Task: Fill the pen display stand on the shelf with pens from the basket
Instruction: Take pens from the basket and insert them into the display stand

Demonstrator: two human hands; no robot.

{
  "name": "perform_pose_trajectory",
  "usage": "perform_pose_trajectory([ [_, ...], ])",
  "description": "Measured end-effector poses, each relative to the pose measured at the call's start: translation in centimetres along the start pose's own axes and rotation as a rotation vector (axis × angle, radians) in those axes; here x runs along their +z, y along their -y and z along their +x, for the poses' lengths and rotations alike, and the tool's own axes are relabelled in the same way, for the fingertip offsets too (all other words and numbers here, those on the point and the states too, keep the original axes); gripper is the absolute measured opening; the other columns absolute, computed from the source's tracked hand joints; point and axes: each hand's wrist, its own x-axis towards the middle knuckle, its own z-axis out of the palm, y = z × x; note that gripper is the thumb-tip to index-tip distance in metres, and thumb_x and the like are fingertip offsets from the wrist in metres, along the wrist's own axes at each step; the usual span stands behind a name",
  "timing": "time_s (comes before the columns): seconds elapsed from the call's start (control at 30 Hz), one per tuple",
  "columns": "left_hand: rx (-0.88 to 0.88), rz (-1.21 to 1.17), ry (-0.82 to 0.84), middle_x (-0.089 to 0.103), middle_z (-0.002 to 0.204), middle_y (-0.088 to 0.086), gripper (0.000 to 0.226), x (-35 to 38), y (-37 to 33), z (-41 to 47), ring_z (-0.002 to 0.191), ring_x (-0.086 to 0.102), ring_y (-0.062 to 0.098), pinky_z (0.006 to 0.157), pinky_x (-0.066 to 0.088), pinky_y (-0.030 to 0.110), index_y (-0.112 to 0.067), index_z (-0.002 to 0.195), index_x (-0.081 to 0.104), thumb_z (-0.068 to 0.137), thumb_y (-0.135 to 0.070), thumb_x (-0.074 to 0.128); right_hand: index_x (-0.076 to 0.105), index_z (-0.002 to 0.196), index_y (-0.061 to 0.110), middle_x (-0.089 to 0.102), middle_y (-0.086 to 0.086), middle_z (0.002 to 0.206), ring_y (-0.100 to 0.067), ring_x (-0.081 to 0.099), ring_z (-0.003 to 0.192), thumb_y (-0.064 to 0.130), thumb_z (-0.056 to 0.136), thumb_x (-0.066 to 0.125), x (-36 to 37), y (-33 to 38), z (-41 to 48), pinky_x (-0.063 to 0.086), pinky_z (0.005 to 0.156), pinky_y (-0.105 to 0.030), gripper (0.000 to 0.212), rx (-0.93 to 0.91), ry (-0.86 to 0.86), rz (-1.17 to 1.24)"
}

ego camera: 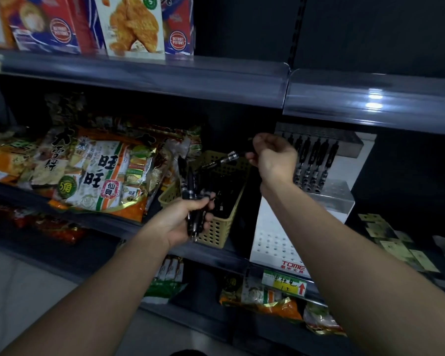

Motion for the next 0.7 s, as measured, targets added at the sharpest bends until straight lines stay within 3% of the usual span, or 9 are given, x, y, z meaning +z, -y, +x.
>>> perform_pose_trajectory([
  [0.13, 0.015, -0.204, -0.057, 0.059, 0.074, 0.001, 0.006, 1.3, -0.2, 0.3, 0.056, 0.057, 0.013, 0.048, 0.051, 0.024, -0.013, 0.094, 0.061, 0.092, -0.018, 0.057, 0.060, 0.078, 0.022, 0.063, 0.007, 0.074, -0.012, 0.060, 0.060, 0.002, 0.089, 0.060, 0.8, -1.3, -1.5, 0.053, 0.057, -0.023, 0.023, -0.336, 0.068, -0.196],
  [0.23, 0.064, -0.315, -0.074, 0.063, 0.076, 0.004, 0.012, 2.3, -0.5, 0.2, 0.063, 0.058, 0.014, 0.049, 0.053, 0.023, -0.009, 0.090, 0.060, 0.093, -0.021, 0.057, 0.066, 0.088, 0.022, 0.069, 0.006, 0.079, -0.015, 0.067, 0.071, 0.015, 0.089, 0.061, 0.5, -2.8, -3.4, 0.057, 0.067, -0.038, 0.008, -0.615, 0.233, -0.477],
  [0.3, 0.102, -0.373, -0.078, 0.069, 0.074, 0.007, 0.016, 2.5, -0.6, 0.2, 0.061, 0.064, 0.015, 0.050, 0.053, 0.022, -0.007, 0.093, 0.062, 0.094, -0.022, 0.056, 0.068, 0.094, 0.014, 0.071, 0.000, 0.082, -0.015, 0.067, 0.072, 0.014, 0.090, 0.061, 0.0, -3.4, -4.2, 0.055, 0.065, -0.036, 0.008, -0.748, 0.311, -0.639],
  [0.47, 0.124, -0.461, -0.067, 0.073, 0.074, 0.012, 0.025, 2.6, -0.7, -0.2, 0.063, 0.072, 0.020, 0.057, 0.059, 0.030, -0.005, 0.099, 0.061, 0.096, -0.028, 0.052, 0.066, 0.098, 0.006, 0.072, -0.007, 0.095, -0.024, 0.068, 0.084, 0.006, 0.089, 0.056, -1.2, -4.8, -5.2, 0.056, 0.067, -0.039, 0.014, -1.010, 0.538, -0.829],
  [0.53, 0.113, -0.477, -0.069, 0.072, 0.071, 0.013, 0.025, 2.9, -0.7, -0.3, 0.061, 0.071, 0.020, 0.052, 0.058, 0.030, -0.004, 0.096, 0.061, 0.097, -0.027, 0.051, 0.067, 0.098, 0.004, 0.071, -0.007, 0.101, -0.029, 0.068, 0.082, 0.006, 0.089, 0.053, -1.3, -5.3, -5.3, 0.055, 0.067, -0.040, 0.017, -1.101, 0.628, -0.899],
  [0.7, 0.095, -0.440, -0.096, 0.073, 0.074, 0.010, 0.016, 2.6, -0.7, -0.1, 0.064, 0.071, 0.019, 0.053, 0.058, 0.029, -0.007, 0.097, 0.065, 0.094, -0.019, 0.055, 0.067, 0.100, 0.008, 0.071, -0.005, 0.095, -0.026, 0.061, 0.074, 0.012, 0.088, 0.051, -2.0, -5.0, -5.3, 0.052, 0.064, -0.036, 0.020, -1.119, 0.725, -0.995],
])
